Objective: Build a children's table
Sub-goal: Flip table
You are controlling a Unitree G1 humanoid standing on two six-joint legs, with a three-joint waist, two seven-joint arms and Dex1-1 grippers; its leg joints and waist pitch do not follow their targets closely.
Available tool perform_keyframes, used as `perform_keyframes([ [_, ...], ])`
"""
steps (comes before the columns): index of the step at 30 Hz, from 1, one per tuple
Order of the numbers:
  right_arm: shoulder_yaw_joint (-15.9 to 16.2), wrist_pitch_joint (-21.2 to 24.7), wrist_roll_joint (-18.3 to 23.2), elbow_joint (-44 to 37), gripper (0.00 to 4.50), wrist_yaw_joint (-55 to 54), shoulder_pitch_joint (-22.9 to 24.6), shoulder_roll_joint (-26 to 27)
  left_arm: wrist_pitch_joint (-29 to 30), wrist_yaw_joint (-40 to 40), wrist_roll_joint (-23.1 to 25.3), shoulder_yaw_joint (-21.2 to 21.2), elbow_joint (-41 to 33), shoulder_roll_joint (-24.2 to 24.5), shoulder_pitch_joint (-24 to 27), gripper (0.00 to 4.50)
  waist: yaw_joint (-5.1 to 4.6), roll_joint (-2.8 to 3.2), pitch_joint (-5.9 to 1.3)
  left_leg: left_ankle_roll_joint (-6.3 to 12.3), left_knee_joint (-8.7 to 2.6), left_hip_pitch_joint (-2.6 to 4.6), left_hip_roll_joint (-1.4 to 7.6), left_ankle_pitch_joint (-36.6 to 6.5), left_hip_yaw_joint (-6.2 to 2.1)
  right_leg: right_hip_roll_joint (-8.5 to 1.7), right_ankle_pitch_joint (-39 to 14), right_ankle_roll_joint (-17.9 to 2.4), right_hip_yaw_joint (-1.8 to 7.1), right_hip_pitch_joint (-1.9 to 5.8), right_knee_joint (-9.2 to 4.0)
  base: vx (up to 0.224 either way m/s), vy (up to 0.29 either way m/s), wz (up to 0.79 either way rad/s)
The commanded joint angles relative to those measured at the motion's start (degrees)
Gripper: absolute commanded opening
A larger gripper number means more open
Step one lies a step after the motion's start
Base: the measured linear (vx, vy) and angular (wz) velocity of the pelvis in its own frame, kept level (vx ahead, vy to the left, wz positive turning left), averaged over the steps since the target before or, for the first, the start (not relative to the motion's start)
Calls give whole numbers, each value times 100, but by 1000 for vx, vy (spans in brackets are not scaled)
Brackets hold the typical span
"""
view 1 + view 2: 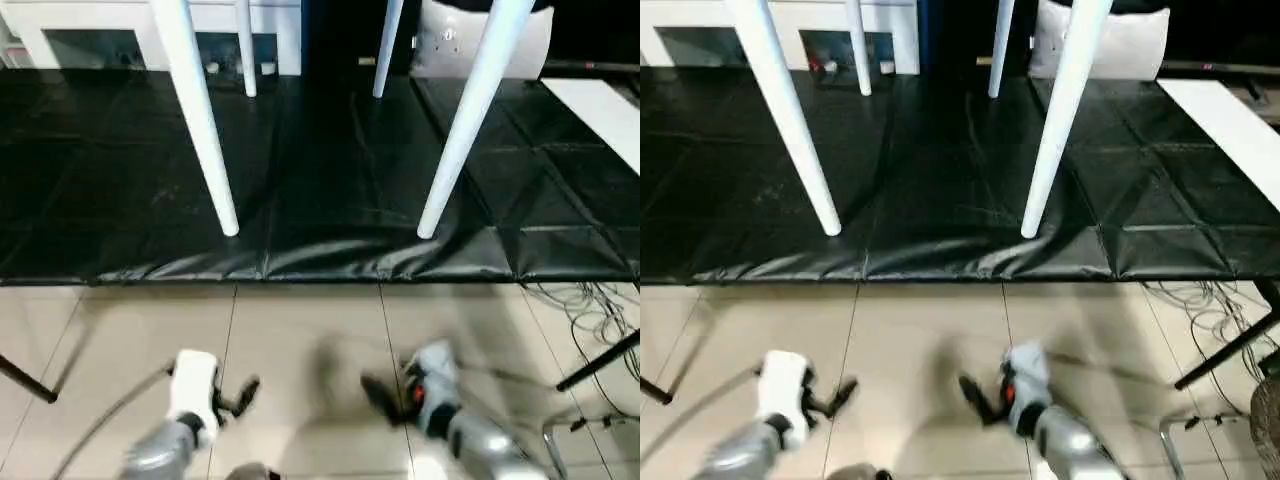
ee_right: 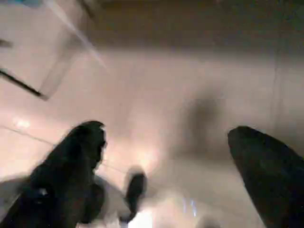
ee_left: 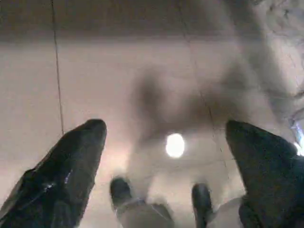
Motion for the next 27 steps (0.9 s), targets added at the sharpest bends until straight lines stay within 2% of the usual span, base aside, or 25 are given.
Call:
perform_keyframes([
  [1, -235, 115, 9, 661, 450, -465, -125, 47, -7, 7, 211, -116, 600, 16, -102, 444, -9, 65, -222, 707, -465, 91, 670, -825, -290, -654, 1816, -1617, 296, 76, -286, 0, 0, 0],
  [2, -344, 249, 10, 1025, 450, -773, -216, 90, -2, 0, 315, -179, 928, 15, -181, 444, -34, 51, -200, 751, -476, 105, 680, -889, -285, -625, 1818, -1657, 294, 43, -287, 0, 0, 0],
  [4, -394, 367, -100, 1533, 450, -1139, -341, 118, 60, 68, 405, -208, 1346, 1, -298, 444, -28, 47, -164, 720, -510, 96, 687, -1246, -264, -656, 1449, -1706, 303, 40, -315, 0, 0, 0],
  [5, -317, 423, -208, 1690, 450, -1177, -391, 107, 101, 178, 423, -189, 1464, -20, -331, 444, -27, -3, -100, 636, -543, 80, 703, -1552, -252, -685, 1055, -1715, 320, 24, -363, 0, 0, 0],
  [6, -188, 486, -361, 1884, 450, -1182, -459, 86, 156, 348, 437, -146, 1596, -62, -364, 444, -14, 32, -89, 498, -563, 99, 706, -1821, -244, -677, 642, -1723, 324, 10, -390, 0, 0, 0],
  [7, -158, 483, -407, 1952, 450, -1216, -481, 81, 189, 462, 427, -104, 1636, -95, -371, 444, -12, 21, -57, 435, -580, 92, 720, -1941, -242, -685, 442, -1706, 334, 1, -411, 0, 0, 0],
  [8, -171, 435, -423, 2064, 450, -1302, -517, 83, 182, 555, 406, -55, 1734, -135, -398, 444, -6, 20, -11, 283, -610, 93, 732, -2181, -234, -685, 61, -1672, 355, -34, -446, 0, 0, 0],
  [9, -210, 389, -428, 2207, 450, -1433, -550, 83, 181, 653, 392, -17, 1875, -203, -426, 444, -2, 22, 1, 120, -624, 106, 740, -2367, -230, -699, -262, -1647, 378, -53, -467, 0, 0, 0],
  [11, -242, 381, -440, 2337, 450, -1523, -580, 84, 145, 687, 417, -33, 2009, -249, -456, 444, 10, 15, 20, -3, -636, 110, 746, -2476, -226, -713, -533, -1604, 401, -73, -496, 0, 0, 0],
  [12, -224, 483, -508, 2493, 450, -1631, -593, 66, 54, 625, 489, -132, 2132, -328, -451, 444, 10, 2, 48, -57, -651, 77, 748, -2402, -228, -723, -666, -1522, 412, -77, -514, 0, 0, 0],
  [13, -226, 524, -509, 2520, 450, -1623, -585, 62, 31, 614, 484, -135, 2139, -358, -441, 444, 12, -2, 56, -64, -652, 72, 754, -2359, -228, -724, -650, -1502, 415, -80, -513, 0, 0, 0],
  [15, -289, 520, -481, 2598, 450, -1570, -581, 65, -40, 618, 453, -85, 2217, -421, -465, 444, 22, -1, 56, 6, -656, 73, 759, -2239, -219, -716, -423, -1469, 421, -91, -500, 0, 0, 0],
  [17, -292, 472, -579, 2740, 450, -1558, -627, 68, -142, 643, 452, -18, 2401, -463, -596, 444, 22, -12, 25, 144, -635, 66, 751, -1944, -194, -711, 16, -1485, 419, -83, -467, 0, 0, 0],
  [18, -280, 495, -611, 2780, 450, -1521, -645, 69, -164, 660, 453, 3, 2459, -465, -655, 444, 23, -14, -7, 429, -602, 48, 749, -1400, -179, -689, 827, -1535, 395, -53, -395, 0, 0, 0],
  [20, -274, 513, -634, 2810, 450, -1493, -657, 70, -174, 679, 456, 17, 2495, -468, -691, 444, 20, -19, -15, 640, -572, 40, 757, -1138, -165, -698, 1281, -1571, 381, -47, -356, 0, 0, 0],
  [21, -274, 513, -634, 2810, 450, -1493, -657, 70, -174, 679, 456, 17, 2495, -468, -691, 444, 23, -27, -16, 871, -546, 39, 771, -1031, -140, -722, 1551, -1608, 372, -44, -337, 0, 0, 0],
  [23, -274, 513, -634, 2810, 450, -1493, -657, 70, -174, 679, 456, 17, 2495, -468, -691, 444, 24, -36, -10, 953, -545, 41, 785, -1084, -130, -724, 1549, -1635, 368, -51, -336, 0, 0, 0],
  [24, -274, 513, -634, 2810, 450, -1493, -657, 70, -174, 679, 456, 17, 2495, -468, -691, 444, 25, -38, 6, 947, -558, 45, 790, -1204, -126, -726, 1388, -1649, 370, -58, -352, 0, 0, 0],
  [26, -274, 513, -634, 2810, 450, -1493, -657, 70, -174, 679, 456, 17, 2495, -468, -691, 444, 26, -36, 25, 885, -579, 52, 797, -1376, -124, -725, 1115, -1662, 376, -68, -378, 0, 0, 0],
  [27, -274, 513, -634, 2810, 450, -1493, -657, 70, -174, 679, 456, 17, 2495, -468, -691, 444, 32, -36, 53, 734, -607, 71, 807, -1643, -117, -721, 633, -1673, 394, -93, -424, 0, 0, 0],
])
